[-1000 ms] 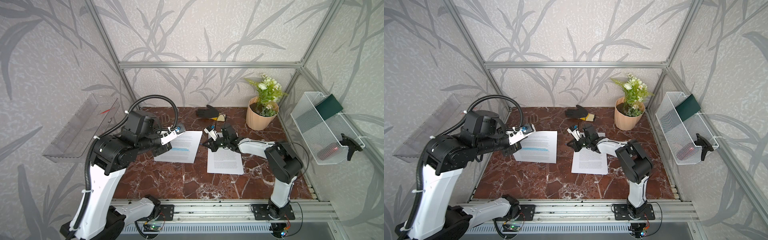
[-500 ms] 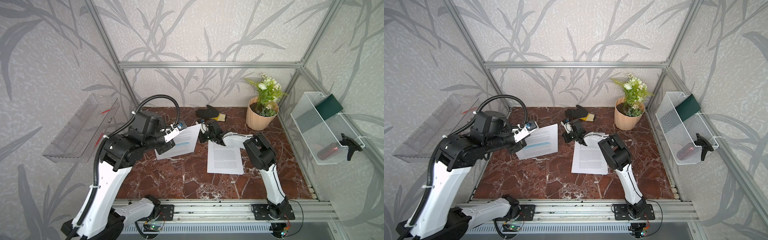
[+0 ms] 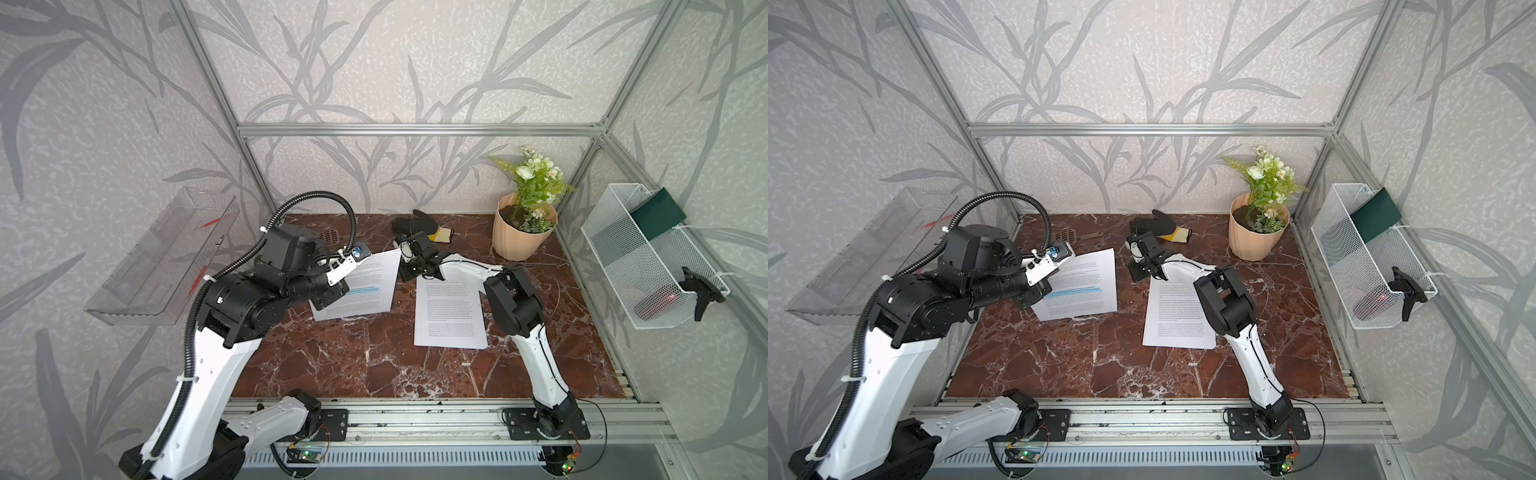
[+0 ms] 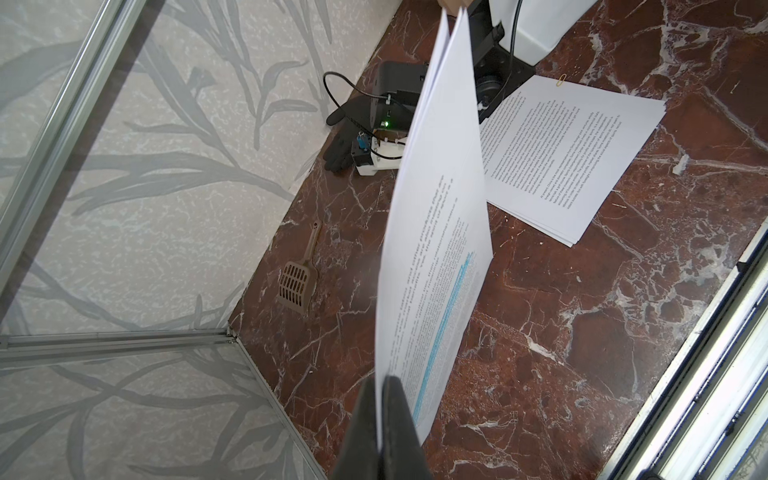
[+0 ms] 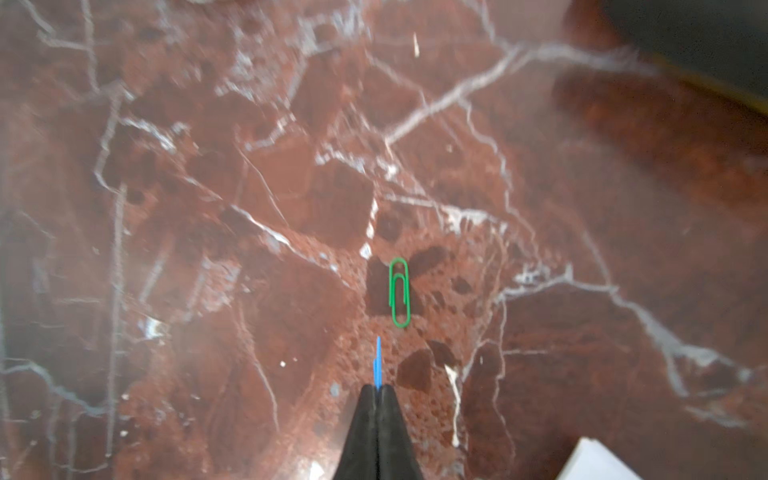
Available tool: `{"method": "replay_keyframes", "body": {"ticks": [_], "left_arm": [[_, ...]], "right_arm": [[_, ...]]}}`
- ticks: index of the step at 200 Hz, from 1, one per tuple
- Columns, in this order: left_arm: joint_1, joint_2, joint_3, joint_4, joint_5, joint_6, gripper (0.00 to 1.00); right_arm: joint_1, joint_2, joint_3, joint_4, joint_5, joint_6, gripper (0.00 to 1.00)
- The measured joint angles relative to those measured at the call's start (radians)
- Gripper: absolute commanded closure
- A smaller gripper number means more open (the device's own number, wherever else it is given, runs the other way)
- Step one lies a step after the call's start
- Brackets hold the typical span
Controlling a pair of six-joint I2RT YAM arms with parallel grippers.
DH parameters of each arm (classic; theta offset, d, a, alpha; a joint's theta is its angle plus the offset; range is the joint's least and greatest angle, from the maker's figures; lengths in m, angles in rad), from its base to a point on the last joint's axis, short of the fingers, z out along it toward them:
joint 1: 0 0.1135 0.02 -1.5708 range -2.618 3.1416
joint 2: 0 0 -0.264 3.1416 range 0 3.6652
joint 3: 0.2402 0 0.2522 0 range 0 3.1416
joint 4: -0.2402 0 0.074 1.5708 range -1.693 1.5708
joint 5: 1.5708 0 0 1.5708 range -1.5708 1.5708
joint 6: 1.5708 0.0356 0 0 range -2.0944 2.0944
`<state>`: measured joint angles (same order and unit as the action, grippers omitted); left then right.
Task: Unclip the paperclips from the documents
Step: Place the paper clip at the center of the board, then place the document at the center of the board.
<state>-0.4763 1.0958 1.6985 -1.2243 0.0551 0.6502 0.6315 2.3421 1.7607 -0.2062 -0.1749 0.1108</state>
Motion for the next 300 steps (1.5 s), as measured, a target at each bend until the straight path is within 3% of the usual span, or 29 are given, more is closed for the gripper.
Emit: {"method": "replay_keyframes", "body": {"ticks": [28,35,44,50,60,76,113,153,172,196,214,243,300], "left_arm": [[0.006,-0.011,-0.032,0.042,0.01,-0.026,1.0],[0.007,-0.013,-0.043,0.051,0.016,-0.033,1.0],[0.008,-0.015,-0.055,0.059,0.021,-0.04,1.0],[0.009,-0.015,-0.06,0.06,0.023,-0.045,1.0],[0.01,-0.014,-0.061,0.06,0.022,-0.054,1.0],[0.01,-0.014,-0.06,0.062,0.019,-0.076,1.0],[0.011,-0.032,-0.074,0.062,0.007,-0.145,1.0],[0.026,-0.139,-0.232,0.106,-0.019,-0.252,1.0],[0.08,-0.153,-0.304,0.148,-0.01,-0.303,1.0],[0.249,-0.124,-0.404,0.259,0.071,-0.407,1.0],[0.328,-0.066,-0.464,0.344,0.137,-0.491,1.0],[0.341,0.017,-0.497,0.425,0.216,-0.583,1.0],[0.4,0.071,-0.621,0.468,0.275,-0.64,1.0]], "right_arm": [[0.0,0.046,0.08,-0.069,-0.017,0.005,1.0],[0.0,0.048,0.083,-0.072,-0.021,0.009,0.89],[0.0,0.048,0.081,-0.074,-0.025,0.022,0.65],[0.0,0.047,0.075,-0.073,-0.027,0.019,0.55],[-0.001,0.039,0.063,-0.056,-0.035,0.023,0.46],[-0.002,0.013,0.028,-0.053,-0.03,0.02,0.4],[-0.022,-0.154,-0.184,-0.021,-0.043,0.032,0.36],[-0.116,-0.47,-0.425,0.13,-0.113,0.126,0.34],[-0.151,-0.565,-0.452,0.188,-0.141,0.151,0.35],[-0.159,-0.623,-0.483,0.234,-0.185,0.169,0.35],[-0.16,-0.657,-0.525,0.223,-0.208,0.173,0.35],[-0.162,-0.72,-0.565,0.135,-0.219,0.15,0.35],[-0.192,-0.872,-0.582,-0.012,-0.208,0.064,0.34]]}}
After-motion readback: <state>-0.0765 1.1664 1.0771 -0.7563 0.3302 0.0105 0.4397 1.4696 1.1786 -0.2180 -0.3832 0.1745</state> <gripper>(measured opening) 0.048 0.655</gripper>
